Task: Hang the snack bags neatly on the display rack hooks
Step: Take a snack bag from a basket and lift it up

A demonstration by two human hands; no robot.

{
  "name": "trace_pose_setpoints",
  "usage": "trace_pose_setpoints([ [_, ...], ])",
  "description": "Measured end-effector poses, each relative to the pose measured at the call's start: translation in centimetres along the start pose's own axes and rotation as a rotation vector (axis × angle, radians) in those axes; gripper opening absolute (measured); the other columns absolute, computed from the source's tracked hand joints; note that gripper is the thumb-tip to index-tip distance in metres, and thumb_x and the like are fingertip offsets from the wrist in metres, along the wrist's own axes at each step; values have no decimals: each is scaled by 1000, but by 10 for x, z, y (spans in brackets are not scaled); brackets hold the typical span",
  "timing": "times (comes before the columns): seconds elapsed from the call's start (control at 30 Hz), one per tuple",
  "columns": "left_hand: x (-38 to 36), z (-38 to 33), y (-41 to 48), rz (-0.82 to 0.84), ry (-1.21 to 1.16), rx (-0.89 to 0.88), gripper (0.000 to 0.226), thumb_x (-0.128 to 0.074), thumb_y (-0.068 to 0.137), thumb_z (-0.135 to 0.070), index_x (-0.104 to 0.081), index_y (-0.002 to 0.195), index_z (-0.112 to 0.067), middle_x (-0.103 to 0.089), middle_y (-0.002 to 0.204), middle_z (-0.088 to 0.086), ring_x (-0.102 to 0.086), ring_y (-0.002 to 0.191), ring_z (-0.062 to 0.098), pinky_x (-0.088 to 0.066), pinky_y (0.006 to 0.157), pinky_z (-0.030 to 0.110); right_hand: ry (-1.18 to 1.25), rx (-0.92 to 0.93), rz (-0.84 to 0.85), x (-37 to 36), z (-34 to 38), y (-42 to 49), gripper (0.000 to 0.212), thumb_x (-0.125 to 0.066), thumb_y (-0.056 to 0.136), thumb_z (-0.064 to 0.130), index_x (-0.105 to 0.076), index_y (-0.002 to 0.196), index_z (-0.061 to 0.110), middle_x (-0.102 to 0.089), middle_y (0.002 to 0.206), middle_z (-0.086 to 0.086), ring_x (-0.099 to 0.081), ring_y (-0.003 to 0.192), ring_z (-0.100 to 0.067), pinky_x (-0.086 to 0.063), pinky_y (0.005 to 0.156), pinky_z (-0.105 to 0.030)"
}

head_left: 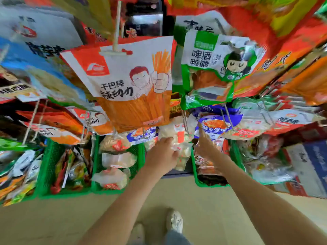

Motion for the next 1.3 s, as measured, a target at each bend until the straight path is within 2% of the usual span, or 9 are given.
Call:
trace_pose_setpoints([
  [0.2, -35, 5, 34, -18, -9, 60, 53, -47, 94, -30, -31, 140, -10, -41, 137, 10, -40, 126, 27, -38, 98, 38, 4, 82, -41, -8, 0, 55, 83, -45, 80, -15, -7, 148, 14, -13, 153, -17, -19, 140, -32, -21, 112, -47],
  [0.3, -43, 7, 48, -84, 27, 57, 55, -46, 94, -24, -27, 143, -9, -37, 141, 10, -38, 128, 25, -34, 101, 35, -180, 222, -266, 0, 7, 67, 76, -50, 79, -11, -18, 145, 11, -20, 149, -17, -15, 138, -31, -15, 110, -51],
  [0.5, -35, 9, 74, -459, 235, 5, 56, -64, 74, -8, -47, 127, -7, -53, 115, 17, -51, 107, 36, -43, 92, 41, 118, 272, -311, 5, 8, 83, 33, -47, 90, 1, -50, 123, 1, -51, 117, -18, -50, 107, -32, -41, 88, -38],
  [0.7, -31, 9, 95, -582, 409, -76, 64, -76, 67, -15, -52, 126, -15, -54, 128, 5, -54, 115, 29, -48, 81, 45, 151, 342, -326, 2, 12, 73, 21, -46, 89, -2, -58, 106, 1, -50, 78, -8, -48, 68, -21, -37, 60, -33],
  [0.8, -27, 7, 98, -575, 375, -125, 37, -79, 64, -8, -63, 96, -15, -67, 92, 2, -65, 89, 25, -46, 67, 38, 132, 358, -339, -1, 10, 57, 18, -48, 85, -6, -59, 97, 0, -53, 79, -8, -53, 71, -28, -40, 61, -35],
  [0.9, -25, 7, 86, -583, 444, -151, 20, -78, 68, -11, -60, 75, -18, -59, 65, -3, -58, 64, 23, -40, 66, 33, 93, 357, -360, -3, 11, 37, 19, -51, 79, -10, -61, 92, -1, -54, 81, -3, -55, 75, -26, -34, 57, -25],
  [1.0, -25, 2, 63, -622, 428, -250, 10, -60, 82, -15, -60, 72, -16, -55, 62, -1, -54, 65, 24, -28, 67, 33, 107, 339, -428, -2, 10, 10, 15, -54, 85, -2, -63, 97, 0, -59, 84, -7, -53, 72, -19, -34, 59, -25],
  [1.1, -29, 4, 41, -629, 384, -276, 25, -41, 87, -21, -57, 69, -14, -52, 60, 1, -52, 63, 25, -27, 65, 34, 154, 305, -474, -11, 6, -17, 10, -57, 89, 8, -65, 93, 4, -59, 82, -7, -55, 71, -21, -39, 59, -27],
  [1.3, -79, 49, 25, -455, 341, -289, 28, -38, 84, -22, -58, 66, -12, -53, 58, 2, -53, 56, 24, -38, 57, 32, 160, 151, -251, -82, -28, -31, 16, -59, 87, 7, -67, 100, 8, -60, 97, -8, -60, 91, -28, -44, 75, -32],
])
Point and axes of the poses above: each hand's wrist, its own y-axis towards the middle knuckle, its own x-axis out of the back of the hand, z = x × y, the point moved 6 cm from there along y, towards the middle knuckle
